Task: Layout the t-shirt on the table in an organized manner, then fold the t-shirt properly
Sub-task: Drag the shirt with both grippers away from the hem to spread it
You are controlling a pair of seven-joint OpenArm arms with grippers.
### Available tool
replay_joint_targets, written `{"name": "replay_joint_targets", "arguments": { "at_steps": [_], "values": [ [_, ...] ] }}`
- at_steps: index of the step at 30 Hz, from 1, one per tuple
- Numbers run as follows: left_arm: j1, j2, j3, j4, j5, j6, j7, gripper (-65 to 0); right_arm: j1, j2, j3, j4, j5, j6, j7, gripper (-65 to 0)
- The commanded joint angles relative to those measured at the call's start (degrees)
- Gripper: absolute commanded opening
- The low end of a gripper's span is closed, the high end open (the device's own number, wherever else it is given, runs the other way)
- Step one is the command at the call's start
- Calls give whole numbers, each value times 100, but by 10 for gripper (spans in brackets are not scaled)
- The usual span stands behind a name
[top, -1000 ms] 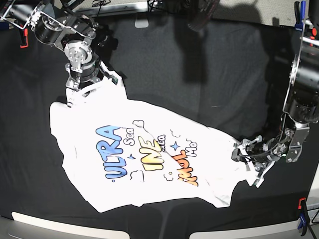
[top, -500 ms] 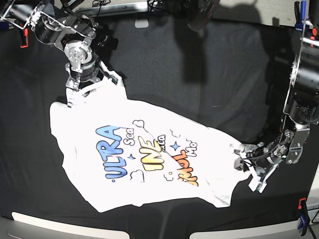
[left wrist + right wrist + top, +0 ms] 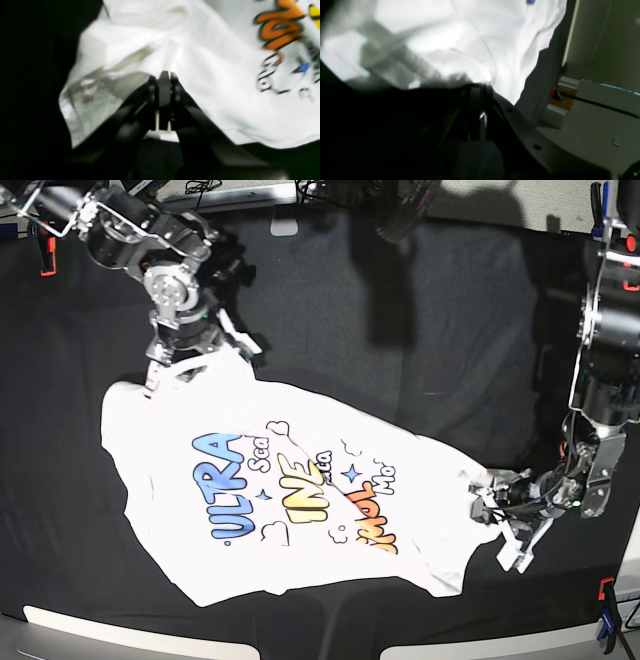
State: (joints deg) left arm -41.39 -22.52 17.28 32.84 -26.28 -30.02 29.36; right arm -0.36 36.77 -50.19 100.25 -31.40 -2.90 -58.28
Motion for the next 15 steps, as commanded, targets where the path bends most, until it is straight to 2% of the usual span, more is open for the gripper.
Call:
{"name": "replay_joint_targets", "arguments": {
  "at_steps": [1, 5, 9, 15],
  "values": [
    [-90, -55, -162, 232, -76, 2, -11, -650, 7, 17, 87, 90, -68, -66, 61, -650],
    [487, -162, -577, 1010, -76, 2, 127, -650, -332, 22, 258, 90, 48, -61, 175, -650],
    [1174, -516, -684, 1886, -79, 22, 201, -650, -820, 103, 586, 90, 28, -63, 190, -650],
    [2197, -1202, -684, 3305, -81, 551, 409, -650, -1604, 319, 1073, 306, 7, -63, 223, -650]
  ]
}}
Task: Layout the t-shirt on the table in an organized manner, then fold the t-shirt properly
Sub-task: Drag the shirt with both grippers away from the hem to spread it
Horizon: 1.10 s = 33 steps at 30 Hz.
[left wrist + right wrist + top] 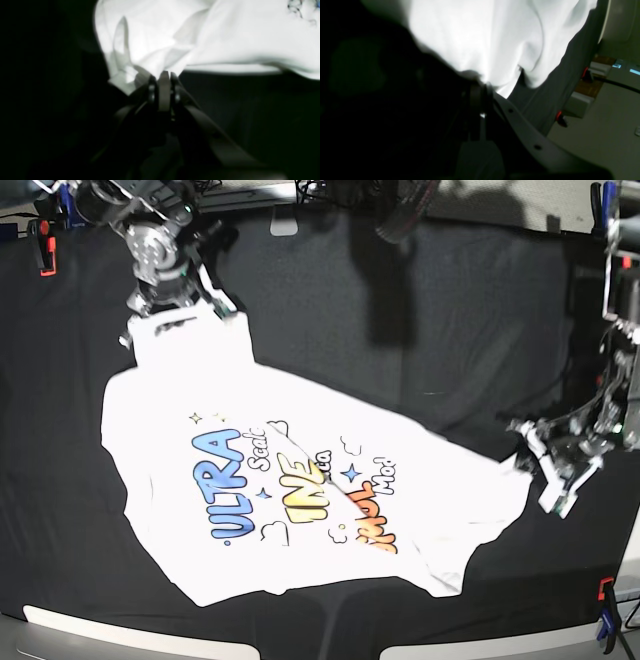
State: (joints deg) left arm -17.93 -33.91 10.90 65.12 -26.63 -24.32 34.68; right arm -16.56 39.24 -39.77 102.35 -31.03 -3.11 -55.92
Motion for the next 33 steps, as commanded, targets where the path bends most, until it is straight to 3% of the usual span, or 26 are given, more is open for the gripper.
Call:
{"name": "replay_joint_targets", "arguments": {
  "at_steps": [1, 5, 11, 18, 24, 33],
  "values": [
    [15, -155, -46, 317, -48, 31, -72, -650, -120, 133, 81, 212, -33, -42, 0, -650],
    [638, -400, -46, 1217, -44, 278, 225, -650, -673, 354, 291, 785, -240, -42, -15, -650],
    [1360, -439, -59, 2280, 39, 490, 824, -650, -1539, 619, 811, 1521, -358, -42, -107, -650],
    [2118, -437, -682, 3174, 577, 723, 968, -650, -2393, 647, 1700, 1692, -356, -44, -96, -650],
    [2284, -437, -1351, 3414, 535, 723, 964, -650, -2538, 645, 1993, 1692, -332, -48, -85, -650],
    [2789, -417, -1386, 3414, 256, 669, 1051, -650, -2538, 645, 1993, 1692, -332, -48, -48, -650]
  ]
}}
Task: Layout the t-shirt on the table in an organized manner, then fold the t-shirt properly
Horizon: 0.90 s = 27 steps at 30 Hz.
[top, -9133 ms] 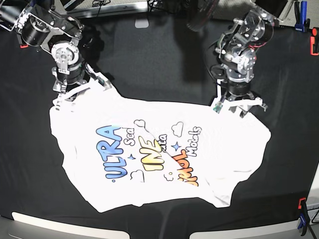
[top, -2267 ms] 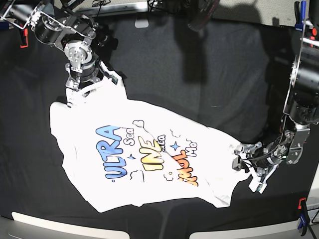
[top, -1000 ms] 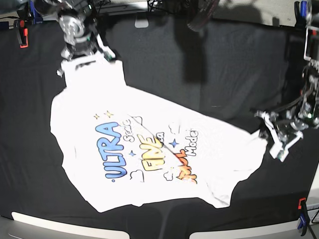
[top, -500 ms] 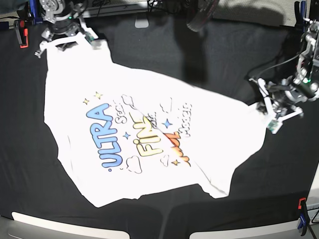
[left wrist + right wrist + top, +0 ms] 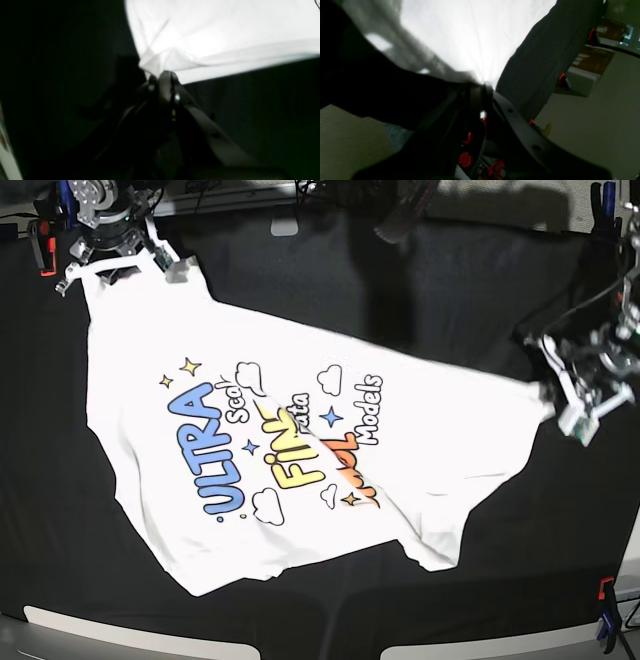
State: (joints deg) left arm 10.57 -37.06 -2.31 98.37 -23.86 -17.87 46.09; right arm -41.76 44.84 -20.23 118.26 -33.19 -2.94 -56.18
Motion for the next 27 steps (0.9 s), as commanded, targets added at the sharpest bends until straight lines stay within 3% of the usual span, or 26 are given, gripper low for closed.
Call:
{"name": "replay_joint_targets", "arguments": {
  "at_steps": [1, 6, 10, 14, 23, 27],
  "values": [
    [44, -107, -66, 90, -20, -33, -90, -650, -17, 85, 39, 101, -116, -68, -22, -650],
    [407, -105, -66, 90, -22, -387, -68, -650, -17, 85, 39, 101, -116, -66, -20, -650],
    [560, -107, -66, 90, -20, -385, -83, -485, -17, 85, 39, 101, -116, -66, -20, -650],
    [730, -105, -66, 90, 9, -385, -92, -462, -17, 85, 39, 101, -118, -66, -22, -650],
    [1283, -107, -66, 90, 1690, -378, -927, -462, -17, 85, 39, 101, -118, -63, -20, -650],
    [1550, -105, -61, 90, 2277, -382, -1996, -463, -17, 85, 39, 101, -118, -63, -17, -650]
  ]
}}
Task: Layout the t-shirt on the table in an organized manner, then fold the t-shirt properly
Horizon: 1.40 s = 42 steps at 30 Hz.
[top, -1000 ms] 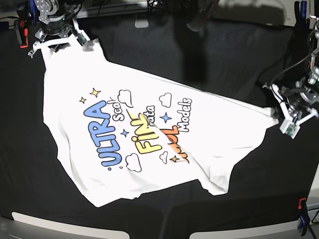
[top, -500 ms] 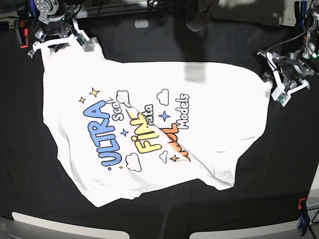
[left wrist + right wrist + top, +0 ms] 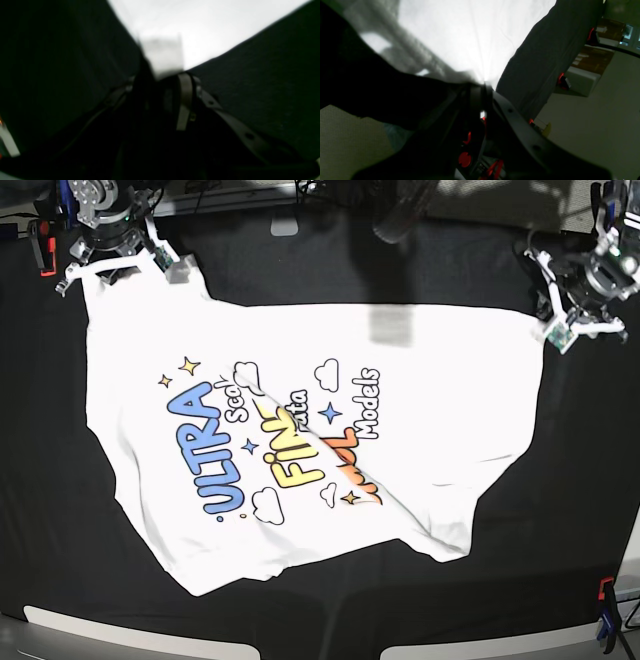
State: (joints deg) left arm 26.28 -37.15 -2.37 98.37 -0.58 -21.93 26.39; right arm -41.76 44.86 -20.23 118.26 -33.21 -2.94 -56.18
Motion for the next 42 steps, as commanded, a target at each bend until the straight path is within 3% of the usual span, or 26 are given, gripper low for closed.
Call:
{"name": "replay_joint_targets", "arguments": {
  "at_steps": [1, 3, 10, 17, 20, 22, 24, 29, 32, 36, 39, 42],
  "values": [
    [15, -96, -55, 90, 184, 24, -299, -462, -15, 83, 39, 101, -116, -63, -17, -650],
    [24, -96, -52, 90, 616, 24, -638, -462, -17, 83, 39, 101, -118, -63, -17, -650],
    [24, -98, -52, -94, 1692, 26, -859, -462, -17, 83, 39, 101, -138, -61, -22, -650],
    [22, -98, 299, -879, 2688, 31, -1818, -465, -17, 85, 39, 101, -149, -57, -22, -650],
    [22, -98, 682, -1067, 3462, 267, -2063, -529, -17, 83, 39, 101, -267, -57, -22, -650],
    [24, -98, 968, -1078, 3825, 756, -1989, -541, -17, 85, 39, 101, -289, -57, -24, -650],
    [20, -98, 1202, -1075, 4050, 1023, -1849, -540, -17, 83, 39, 101, -286, -57, -22, -650],
    [22, -101, 1421, -1075, 4321, 1064, -1722, -531, -17, 85, 39, 101, -286, -55, -24, -650],
    [22, -116, 1421, -1075, 4319, 1213, -1650, -479, -17, 83, 39, 101, -284, -55, -22, -650],
    [-2, -118, 1421, -1056, 3998, 1637, -887, -343, -17, 83, 39, 101, -284, -55, -22, -650],
    [-72, -186, 1423, -979, 3692, 1641, -111, -336, -17, 85, 39, 101, -284, -52, -17, -650],
    [-17, -584, 1423, -699, 3694, 1635, 201, -336, -17, 83, 39, 101, -284, -50, -13, -650]
  ]
}}
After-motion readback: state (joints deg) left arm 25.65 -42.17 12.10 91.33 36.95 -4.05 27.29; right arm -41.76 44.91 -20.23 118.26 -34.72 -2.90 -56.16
